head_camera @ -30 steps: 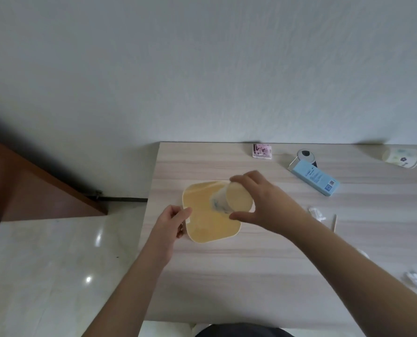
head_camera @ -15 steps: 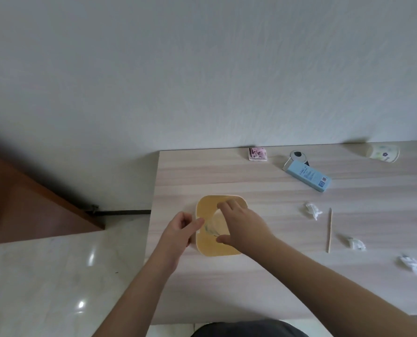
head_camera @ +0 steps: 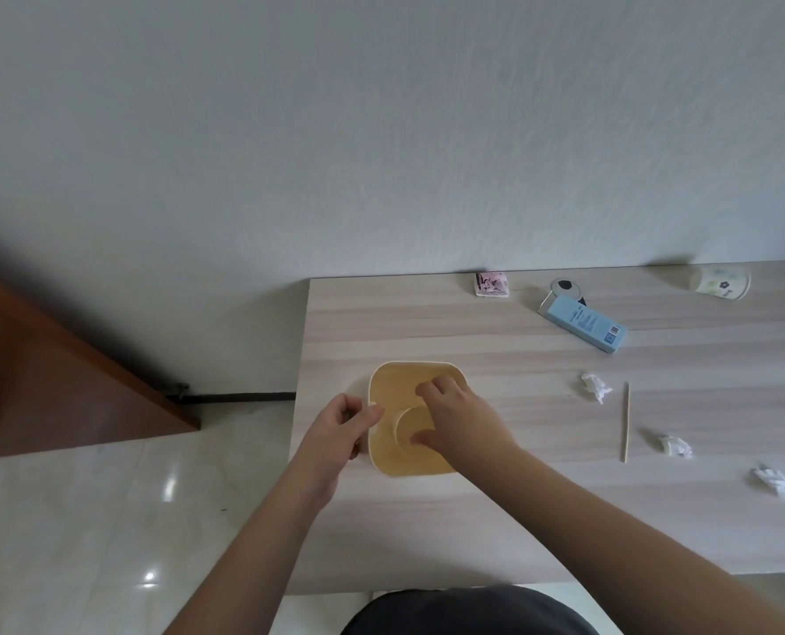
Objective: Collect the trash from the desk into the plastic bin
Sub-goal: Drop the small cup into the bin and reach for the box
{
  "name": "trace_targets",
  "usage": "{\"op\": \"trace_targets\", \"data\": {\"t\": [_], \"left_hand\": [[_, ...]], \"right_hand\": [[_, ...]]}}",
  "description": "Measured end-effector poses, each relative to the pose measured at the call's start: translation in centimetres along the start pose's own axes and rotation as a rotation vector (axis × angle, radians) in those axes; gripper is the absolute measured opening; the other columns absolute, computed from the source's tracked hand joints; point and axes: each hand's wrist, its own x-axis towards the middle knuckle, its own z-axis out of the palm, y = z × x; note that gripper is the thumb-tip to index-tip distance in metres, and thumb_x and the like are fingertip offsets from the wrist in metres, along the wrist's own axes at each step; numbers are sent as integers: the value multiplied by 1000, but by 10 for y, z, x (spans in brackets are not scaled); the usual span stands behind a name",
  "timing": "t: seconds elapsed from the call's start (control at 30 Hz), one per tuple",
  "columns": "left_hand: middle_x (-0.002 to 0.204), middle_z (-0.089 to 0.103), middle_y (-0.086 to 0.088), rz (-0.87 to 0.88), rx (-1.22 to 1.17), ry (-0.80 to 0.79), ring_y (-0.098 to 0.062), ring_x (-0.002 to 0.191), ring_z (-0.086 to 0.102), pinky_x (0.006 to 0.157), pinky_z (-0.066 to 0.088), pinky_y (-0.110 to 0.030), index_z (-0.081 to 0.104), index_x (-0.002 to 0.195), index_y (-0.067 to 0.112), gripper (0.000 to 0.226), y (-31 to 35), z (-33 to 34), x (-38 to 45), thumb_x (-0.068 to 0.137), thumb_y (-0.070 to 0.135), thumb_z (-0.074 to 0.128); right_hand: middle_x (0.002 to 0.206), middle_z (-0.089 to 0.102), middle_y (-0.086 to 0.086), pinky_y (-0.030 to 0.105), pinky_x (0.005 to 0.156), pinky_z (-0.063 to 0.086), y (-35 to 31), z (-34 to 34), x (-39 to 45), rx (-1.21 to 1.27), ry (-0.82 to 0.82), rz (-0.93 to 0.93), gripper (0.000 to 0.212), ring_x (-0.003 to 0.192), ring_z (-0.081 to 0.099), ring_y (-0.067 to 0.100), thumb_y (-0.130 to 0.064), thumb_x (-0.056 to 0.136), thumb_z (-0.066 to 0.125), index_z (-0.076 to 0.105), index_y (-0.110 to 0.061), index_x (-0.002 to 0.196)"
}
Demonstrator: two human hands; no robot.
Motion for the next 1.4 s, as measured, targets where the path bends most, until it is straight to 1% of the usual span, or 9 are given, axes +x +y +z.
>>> {"op": "trace_targets", "data": {"t": [0.1, 0.23, 0.43, 0.67, 0.8, 0.93, 1.13, 1.33, 1.4], "left_hand": [[51, 44, 10, -10, -8, 2, -8, 46, 38, 46, 33, -21, 51, 81, 12, 25, -2, -4, -1, 86, 27, 70], [49, 44, 11, -17, -27, -7, -7, 44, 38, 48, 32, -23, 51, 79, 13, 22, -4, -5, -1, 87, 24, 69], [52, 47, 11, -21, -40, -29, -6, 45, 41, 48, 33, -23, 54, 80, 13, 19, -3, 5, 4, 86, 23, 69], [54, 47, 10, -41, -49, -75, -8, 48, 40, 54, 33, -27, 53, 79, 14, 19, 3, 34, 9, 87, 24, 68], [53, 46, 11, -40, -43, -80, -8, 48, 40, 57, 32, -30, 54, 80, 14, 18, 9, 50, 16, 87, 24, 67], [49, 45, 12, -64, -78, -36, -7, 44, 39, 58, 31, -31, 53, 77, 15, 19, 16, 71, 29, 87, 22, 67], [50, 46, 12, -94, -125, 3, -9, 48, 40, 59, 33, -32, 55, 77, 17, 21, 21, 108, 52, 81, 27, 73], [50, 45, 12, -106, -153, 42, -8, 47, 41, 61, 34, -33, 58, 73, 19, 31, 27, 129, 76, 63, 42, 77], [50, 45, 12, -98, -132, 63, -7, 47, 40, 58, 33, -31, 61, 69, 23, 27, 34, 133, 83, 62, 44, 76]], "right_hand": [[127, 52, 5, 34, 88, 46, -1, -7, -6, 37, 95, 6, 45, 116, 50, 25, -35, 88, 64, 52, -14, 126], [126, 55, 0, 30, 86, 43, 3, -20, -19, 82, 221, -10, 38, 115, 51, 21, -37, 92, 58, 54, -19, 126], [110, 65, 0, 34, 79, 48, 13, -32, -44, 78, 388, 5, 26, 98, 61, 24, -31, 91, 61, 65, -16, 111], [112, 65, 1, 36, 86, 46, 53, -50, -54, 69, 468, 139, 27, 101, 61, 24, -31, 92, 60, 65, -16, 113], [109, 66, 4, 39, 82, 47, 82, -60, -47, 63, 514, 184, 27, 98, 61, 27, -29, 91, 60, 65, -13, 112], [105, 66, 5, 39, 76, 49, 111, -67, -36, -30, 517, 159, 26, 92, 62, 29, -27, 89, 64, 65, -12, 110], [105, 66, 8, 40, 73, 49, 161, -71, -14, -18, 488, 125, 28, 92, 63, 32, -25, 87, 66, 65, -9, 110], [120, 61, 8, 42, 83, 46, 211, -76, 31, 4, 384, 109, 33, 104, 57, 30, -21, 91, 56, 60, -12, 122], [123, 58, 8, 43, 89, 45, 228, -79, 51, -6, 335, 107, 35, 108, 55, 31, -22, 92, 53, 58, -12, 125]]}}
